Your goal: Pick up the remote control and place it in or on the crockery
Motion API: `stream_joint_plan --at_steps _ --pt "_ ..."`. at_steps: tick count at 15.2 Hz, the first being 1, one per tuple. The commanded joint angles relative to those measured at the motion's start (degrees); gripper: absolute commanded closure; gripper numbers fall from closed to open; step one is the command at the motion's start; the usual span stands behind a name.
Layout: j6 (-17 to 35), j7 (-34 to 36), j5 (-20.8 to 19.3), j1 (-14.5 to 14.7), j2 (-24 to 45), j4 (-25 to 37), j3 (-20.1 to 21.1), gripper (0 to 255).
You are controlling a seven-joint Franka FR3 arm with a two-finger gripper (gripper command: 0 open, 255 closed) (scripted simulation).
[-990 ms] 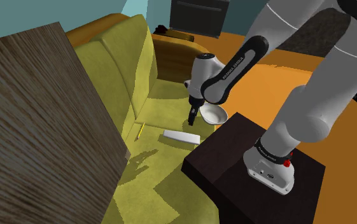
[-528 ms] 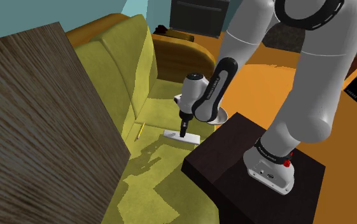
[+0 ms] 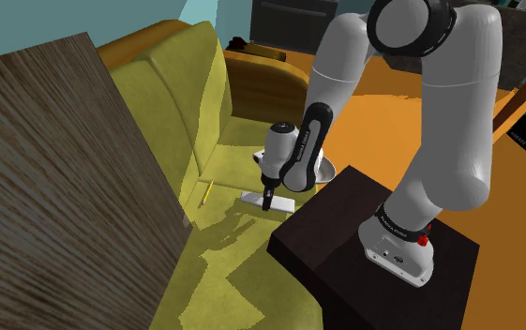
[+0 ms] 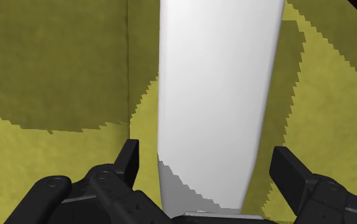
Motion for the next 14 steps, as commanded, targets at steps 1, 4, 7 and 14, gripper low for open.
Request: stream_joint_plan --at_steps 1,4,7,14 --pt "0.65 0.14 0.03 0.28 0.75 0.13 -0.14 0" --pt "0.65 0.14 0.03 0.28 0.75 0.14 -0.13 0" --pt "0.63 0.13 0.03 0.27 0.74 0.14 -0.13 0" --pt "0.63 0.13 0.03 0.27 0.74 0.14 -0.13 255"
